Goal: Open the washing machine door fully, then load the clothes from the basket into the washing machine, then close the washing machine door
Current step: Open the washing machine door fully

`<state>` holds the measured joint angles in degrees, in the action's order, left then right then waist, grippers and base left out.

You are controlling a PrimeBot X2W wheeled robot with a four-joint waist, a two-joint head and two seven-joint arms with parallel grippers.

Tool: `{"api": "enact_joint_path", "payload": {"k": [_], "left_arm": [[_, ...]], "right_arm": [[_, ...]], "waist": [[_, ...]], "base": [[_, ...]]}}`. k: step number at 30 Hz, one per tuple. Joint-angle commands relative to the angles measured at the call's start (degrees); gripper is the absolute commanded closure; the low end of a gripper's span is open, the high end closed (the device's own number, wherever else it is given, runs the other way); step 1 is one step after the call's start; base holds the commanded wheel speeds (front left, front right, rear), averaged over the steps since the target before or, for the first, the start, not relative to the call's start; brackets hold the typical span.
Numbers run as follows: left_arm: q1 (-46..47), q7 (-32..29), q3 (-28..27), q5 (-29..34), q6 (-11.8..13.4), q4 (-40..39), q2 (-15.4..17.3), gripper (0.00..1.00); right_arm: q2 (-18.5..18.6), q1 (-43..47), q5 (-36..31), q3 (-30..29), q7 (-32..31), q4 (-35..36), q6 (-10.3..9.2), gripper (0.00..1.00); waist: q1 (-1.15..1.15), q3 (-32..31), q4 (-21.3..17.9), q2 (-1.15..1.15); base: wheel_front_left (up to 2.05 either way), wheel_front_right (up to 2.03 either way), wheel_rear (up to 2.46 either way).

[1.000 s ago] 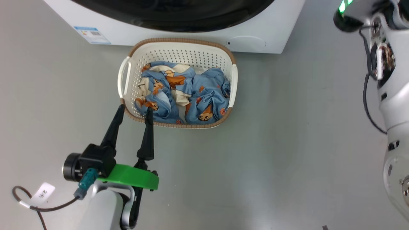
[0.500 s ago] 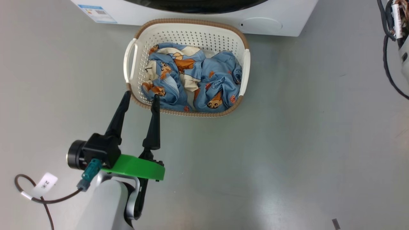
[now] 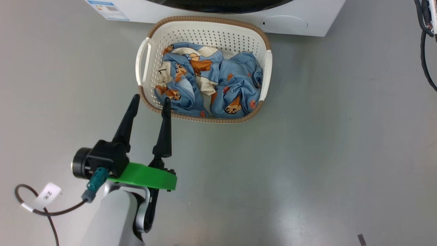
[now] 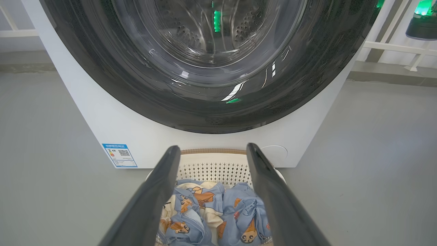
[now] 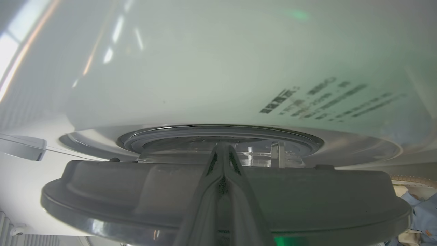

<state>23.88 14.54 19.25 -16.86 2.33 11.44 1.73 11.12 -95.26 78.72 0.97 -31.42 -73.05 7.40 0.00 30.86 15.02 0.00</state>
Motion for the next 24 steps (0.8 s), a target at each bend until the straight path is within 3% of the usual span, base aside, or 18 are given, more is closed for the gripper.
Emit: {"api": "enact_joint_path", "payload": {"k": [1, 24], "left_arm": [[0.7, 0.5, -1.5, -0.4, 0.7, -1.4, 1.1, 0.00], [0.7, 0.5, -1.8, -0.6, 1.3, -1.2, 1.1, 0.00]], "right_arm": [[-2.4, -1.0, -0.2, 0.3, -1.3, 1.4, 0.09, 1.00], [-2.6, 10.7, 1.6, 1.0, -10.2, 10.8, 0.09, 1.00]], "waist": [[0.00, 0.0, 0.0, 0.00], [0.00, -1.9, -0.8, 0.00]], "base": [[0.00, 0.00, 0.00], [0.00, 0.00, 0.00]]}}
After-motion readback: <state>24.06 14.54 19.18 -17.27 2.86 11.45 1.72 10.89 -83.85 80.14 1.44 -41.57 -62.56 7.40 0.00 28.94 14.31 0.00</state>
